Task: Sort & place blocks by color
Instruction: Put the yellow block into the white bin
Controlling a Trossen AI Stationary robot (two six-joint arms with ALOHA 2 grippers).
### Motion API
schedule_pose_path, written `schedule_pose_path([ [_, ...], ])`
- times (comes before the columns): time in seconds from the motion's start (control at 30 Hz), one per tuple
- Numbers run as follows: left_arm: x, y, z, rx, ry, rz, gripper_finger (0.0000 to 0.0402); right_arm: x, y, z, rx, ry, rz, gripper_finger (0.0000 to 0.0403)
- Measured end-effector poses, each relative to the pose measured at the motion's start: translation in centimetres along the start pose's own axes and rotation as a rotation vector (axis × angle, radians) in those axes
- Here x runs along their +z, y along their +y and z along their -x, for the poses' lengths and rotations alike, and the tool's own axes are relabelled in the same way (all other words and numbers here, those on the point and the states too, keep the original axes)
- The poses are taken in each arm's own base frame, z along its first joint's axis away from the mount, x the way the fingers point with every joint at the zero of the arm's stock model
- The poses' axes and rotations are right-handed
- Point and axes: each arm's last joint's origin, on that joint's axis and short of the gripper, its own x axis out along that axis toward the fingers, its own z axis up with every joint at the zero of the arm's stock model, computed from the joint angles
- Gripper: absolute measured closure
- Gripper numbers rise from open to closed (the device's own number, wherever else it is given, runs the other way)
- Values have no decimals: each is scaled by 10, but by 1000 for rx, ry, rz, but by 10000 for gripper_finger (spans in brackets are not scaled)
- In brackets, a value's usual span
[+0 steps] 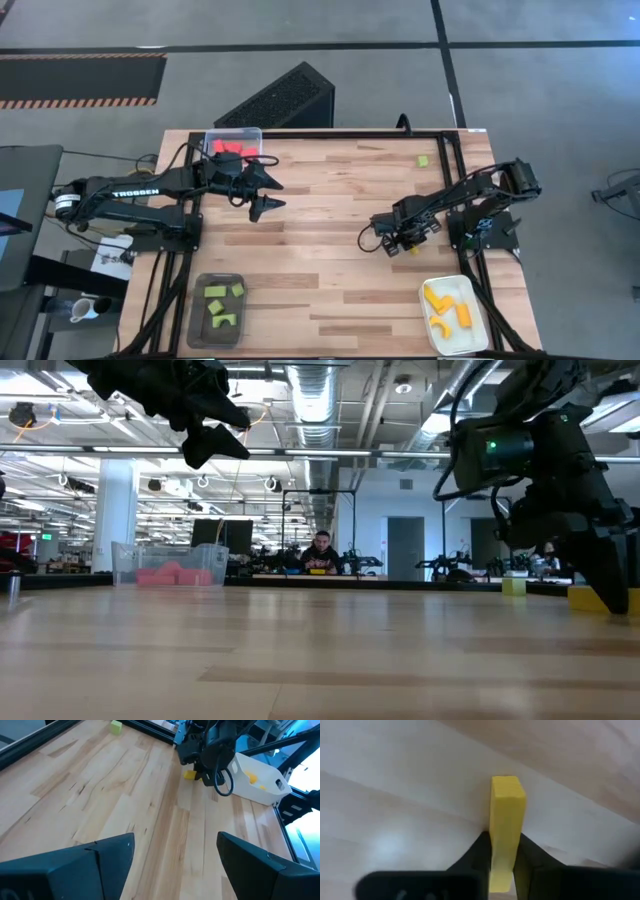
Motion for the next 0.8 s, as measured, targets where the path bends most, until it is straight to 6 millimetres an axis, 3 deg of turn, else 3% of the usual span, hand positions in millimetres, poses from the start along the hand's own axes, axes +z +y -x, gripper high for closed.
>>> schedule_pose_path([
  [0.23,0,0,0,1,0,0,136,-3,8,7,20,-10,24,360],
  [0.47,0,1,0,51,-14,-11,136,-15,32,50,65,-11,92,341],
  [0.63,0,1,0,24,-5,-52,136,-39,51,85,155,36,205,344],
  [0.8,1,1,0,45,-14,-20,136,-78,51,108,253,93,266,344],
])
